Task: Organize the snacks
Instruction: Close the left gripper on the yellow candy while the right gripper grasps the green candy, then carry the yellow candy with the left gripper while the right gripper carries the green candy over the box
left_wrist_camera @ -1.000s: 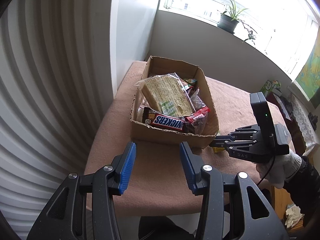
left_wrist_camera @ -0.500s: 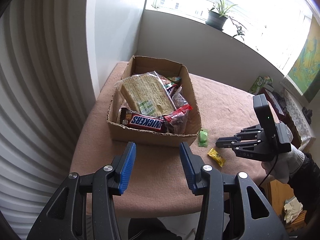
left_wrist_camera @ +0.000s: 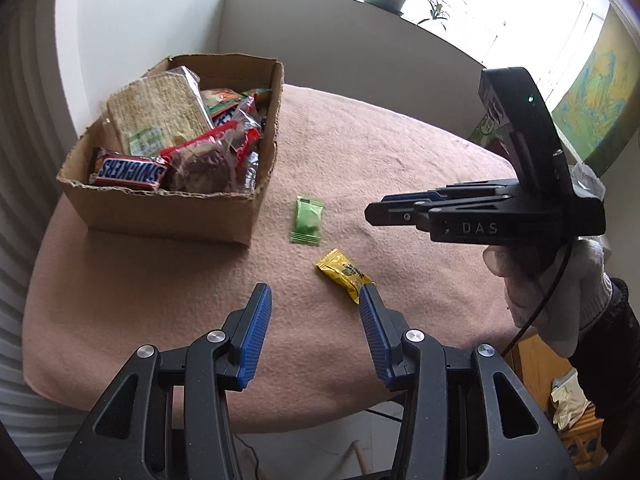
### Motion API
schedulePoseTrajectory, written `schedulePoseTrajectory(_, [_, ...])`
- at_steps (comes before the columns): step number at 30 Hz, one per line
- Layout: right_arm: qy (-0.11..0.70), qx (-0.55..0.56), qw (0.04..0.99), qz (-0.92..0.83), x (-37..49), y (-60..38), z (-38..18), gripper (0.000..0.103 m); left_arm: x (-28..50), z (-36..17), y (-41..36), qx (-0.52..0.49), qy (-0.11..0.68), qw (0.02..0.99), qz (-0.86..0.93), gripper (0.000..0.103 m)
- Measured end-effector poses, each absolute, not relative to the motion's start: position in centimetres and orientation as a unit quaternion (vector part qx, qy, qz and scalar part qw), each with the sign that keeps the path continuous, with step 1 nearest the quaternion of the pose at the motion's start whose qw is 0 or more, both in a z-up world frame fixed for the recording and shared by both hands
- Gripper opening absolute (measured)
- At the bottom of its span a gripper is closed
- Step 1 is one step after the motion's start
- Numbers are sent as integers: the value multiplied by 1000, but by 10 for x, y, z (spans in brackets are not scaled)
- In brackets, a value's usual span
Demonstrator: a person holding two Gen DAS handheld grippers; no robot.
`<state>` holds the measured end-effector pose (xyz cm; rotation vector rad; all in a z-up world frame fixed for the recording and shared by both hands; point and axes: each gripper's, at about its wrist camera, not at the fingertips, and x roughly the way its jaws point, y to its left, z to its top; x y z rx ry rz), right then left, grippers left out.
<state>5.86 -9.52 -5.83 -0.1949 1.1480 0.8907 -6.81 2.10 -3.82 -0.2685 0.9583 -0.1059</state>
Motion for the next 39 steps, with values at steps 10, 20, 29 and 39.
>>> schedulePoseTrajectory(10, [518,-60,749,408,59,-108,-54,27,-37,-60,-21,-109,462,880,-20,44])
schedulePoseTrajectory(20, [534,-42,738,410,64,-85,-67,27,-27,-77,-19,-78,464,882,24,18])
schedulePoseTrajectory(29, [554,-32,732,396,70,-49,-77,27,-42,-78,5,-107,464,879,15,14])
schedulePoseTrajectory(39, [561,-49,744,361,66,-22,-84,27,-53,-78,23,-124,463,878,10,14])
